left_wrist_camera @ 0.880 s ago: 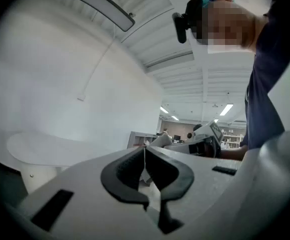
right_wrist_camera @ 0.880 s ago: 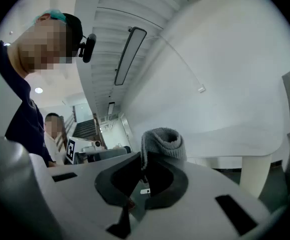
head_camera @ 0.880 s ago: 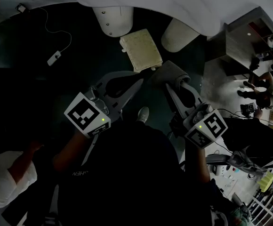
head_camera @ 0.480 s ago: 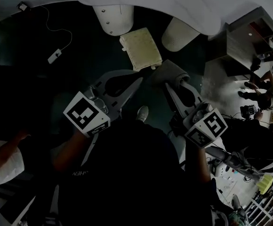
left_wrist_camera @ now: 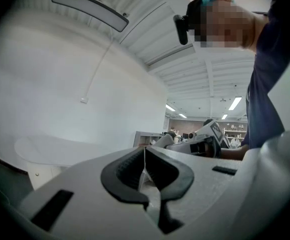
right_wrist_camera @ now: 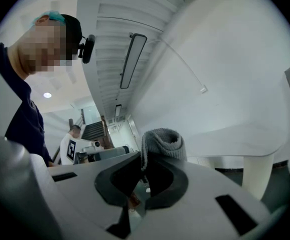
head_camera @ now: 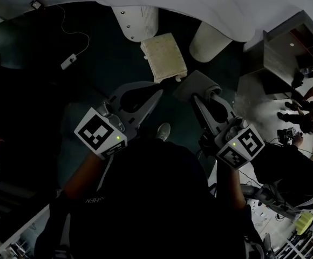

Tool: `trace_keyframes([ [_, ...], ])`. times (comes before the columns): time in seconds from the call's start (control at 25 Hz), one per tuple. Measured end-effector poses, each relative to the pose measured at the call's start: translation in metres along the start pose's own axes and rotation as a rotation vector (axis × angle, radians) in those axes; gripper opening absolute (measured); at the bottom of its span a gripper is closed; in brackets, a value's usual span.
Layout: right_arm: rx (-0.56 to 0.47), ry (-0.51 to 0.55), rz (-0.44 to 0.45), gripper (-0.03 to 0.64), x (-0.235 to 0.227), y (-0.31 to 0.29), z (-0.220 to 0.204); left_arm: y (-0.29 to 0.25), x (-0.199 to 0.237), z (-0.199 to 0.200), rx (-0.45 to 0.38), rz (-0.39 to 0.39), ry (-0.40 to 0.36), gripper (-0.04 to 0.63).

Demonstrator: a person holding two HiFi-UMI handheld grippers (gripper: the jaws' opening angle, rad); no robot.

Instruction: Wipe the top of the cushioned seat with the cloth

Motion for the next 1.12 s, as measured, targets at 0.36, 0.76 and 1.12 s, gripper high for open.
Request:
trace_keyframes([
  [0.36, -0.001, -0.009, 0.036, 0.032, -0.010, 0.023, 0.012, -0.013, -0.016, 0.017, 0.015, 0.030, 0.001, 0.015],
  [0.76, 0.033, -0.013, 0.026, 0.032, -0.037, 0.007, 0.020, -0.033, 0.012, 0.018, 0.008, 0.019, 0.027, 0.014],
  [1.12, 0.082, -0.046, 0.009, 0.032, -0.077, -0.060, 0.043, -0.055, 0.091, 0.027, -0.006, -0.017, 0.087, 0.015],
])
Point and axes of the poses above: the fingertips, and each gripper's own axes: y backward along the fingers, x to its left, z out of its top, the point moved 1 cm from there along y, backward along the fingers, and after that the axes turned 15 degrees about x, right-handed, at the moved point
